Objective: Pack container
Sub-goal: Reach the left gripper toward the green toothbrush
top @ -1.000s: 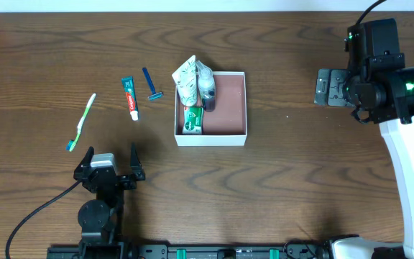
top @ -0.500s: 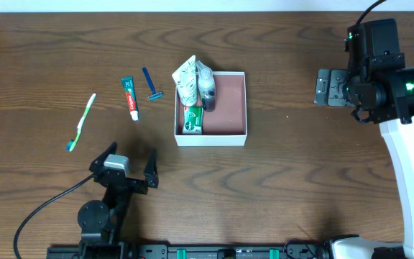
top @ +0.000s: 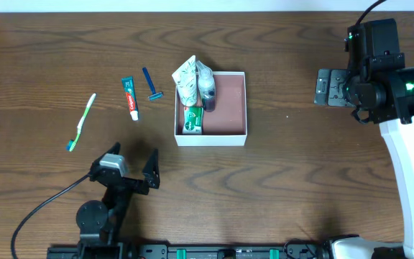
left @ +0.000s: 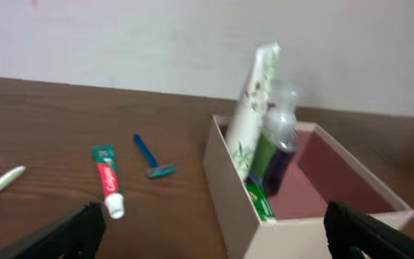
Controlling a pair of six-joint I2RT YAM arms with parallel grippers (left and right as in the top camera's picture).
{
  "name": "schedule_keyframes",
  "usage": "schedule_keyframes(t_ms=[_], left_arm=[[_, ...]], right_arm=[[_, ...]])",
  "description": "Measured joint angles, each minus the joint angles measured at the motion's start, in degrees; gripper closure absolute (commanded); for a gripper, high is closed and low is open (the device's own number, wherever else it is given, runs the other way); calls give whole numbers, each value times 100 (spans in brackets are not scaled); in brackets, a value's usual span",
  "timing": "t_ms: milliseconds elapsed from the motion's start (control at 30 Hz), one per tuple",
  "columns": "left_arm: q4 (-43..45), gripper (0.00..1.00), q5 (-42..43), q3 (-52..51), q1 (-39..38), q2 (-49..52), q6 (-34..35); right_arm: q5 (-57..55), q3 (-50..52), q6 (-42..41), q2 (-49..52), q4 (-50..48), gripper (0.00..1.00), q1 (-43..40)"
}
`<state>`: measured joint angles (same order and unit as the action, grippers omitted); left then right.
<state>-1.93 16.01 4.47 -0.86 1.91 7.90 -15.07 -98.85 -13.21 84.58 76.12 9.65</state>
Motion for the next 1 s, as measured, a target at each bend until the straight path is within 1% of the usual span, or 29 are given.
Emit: schedule_keyframes(t_ms=[100,200,400,467,500,667,833,1000], left_arm=[[-116,2,-236,592,0,363,68],[-568,2,-348,1340,26,951,90],[-2218,2,-448,3099,164,2726,68],[-2645,2,-455,3654,164,3220,0],[-2973,2,-463,4022,164,3517,-70],[-4059,2,-463,5554,164,4566,-470],[-4852,2,-459,6577,164,5117,-686],[-5584,2,-101,6863,162,5204,-776]], right_arm=[[0,0,0,0,2,1,0],[0,0,0,0,7,1,0],[-2,0,0,0,17,1,0],[-2,0,0,0,15,1,0],[-2,0,0,0,13,1,0],[-2,0,0,0,15,1,0],[-2,0,-2,0,13,1,0],[0,0,-2,0,13,1,0]])
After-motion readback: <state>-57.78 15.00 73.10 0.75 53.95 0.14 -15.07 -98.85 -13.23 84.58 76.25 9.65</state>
